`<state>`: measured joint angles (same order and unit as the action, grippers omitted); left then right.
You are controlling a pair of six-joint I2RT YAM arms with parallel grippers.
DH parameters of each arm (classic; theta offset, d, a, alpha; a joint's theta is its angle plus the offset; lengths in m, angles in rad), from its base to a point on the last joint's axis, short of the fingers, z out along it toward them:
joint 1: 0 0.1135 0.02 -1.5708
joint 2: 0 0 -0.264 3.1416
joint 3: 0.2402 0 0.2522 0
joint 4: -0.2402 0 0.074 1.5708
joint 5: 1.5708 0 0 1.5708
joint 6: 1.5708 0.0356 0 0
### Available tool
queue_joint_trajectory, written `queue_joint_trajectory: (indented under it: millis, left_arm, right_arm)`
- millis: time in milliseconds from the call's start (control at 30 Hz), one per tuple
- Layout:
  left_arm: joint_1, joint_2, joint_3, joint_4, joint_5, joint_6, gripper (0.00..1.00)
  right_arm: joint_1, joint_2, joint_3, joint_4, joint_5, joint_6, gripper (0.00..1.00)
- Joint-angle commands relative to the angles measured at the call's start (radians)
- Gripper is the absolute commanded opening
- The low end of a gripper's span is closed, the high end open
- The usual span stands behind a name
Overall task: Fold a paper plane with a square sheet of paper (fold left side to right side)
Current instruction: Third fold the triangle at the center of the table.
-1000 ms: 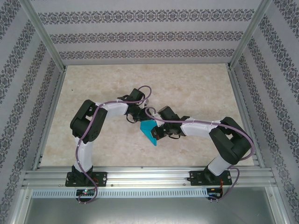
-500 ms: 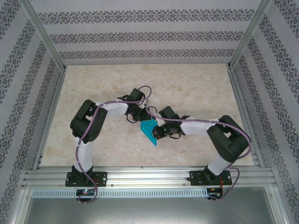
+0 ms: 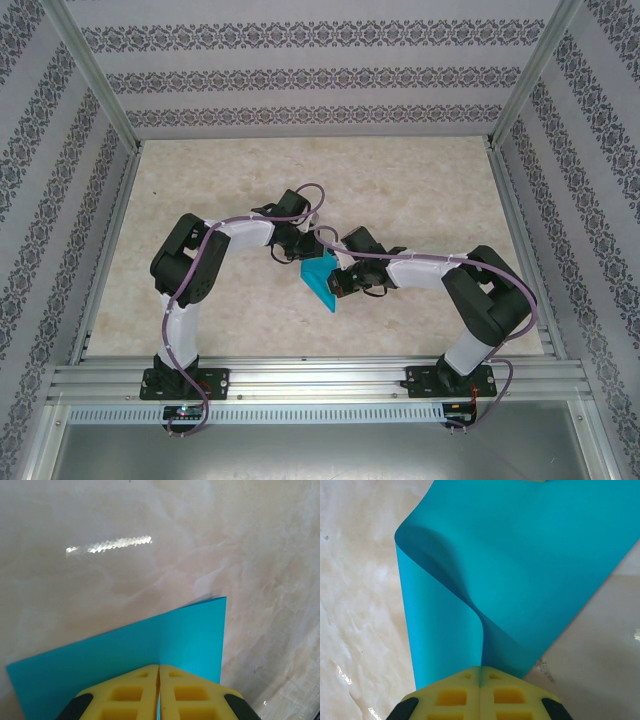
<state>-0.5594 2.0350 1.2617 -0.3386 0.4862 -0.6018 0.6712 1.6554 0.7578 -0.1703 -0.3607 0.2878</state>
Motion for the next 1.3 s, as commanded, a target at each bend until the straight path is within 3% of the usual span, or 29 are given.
queue_joint_trajectory:
  millis: [0,1267]
  left_arm:
    - [-0.019,0.046,-0.005,-0.035,-0.035,0.027,0.1]
    - [-0.022,0.042,-0.01,-0.03,-0.034,0.023,0.1]
  right_arm:
    - [-0.01,0.013,-0.002,0.025,0.016,0.004,0.02]
    - [-0.02,0.012,0.008,-0.006,0.042,0.002,0.04]
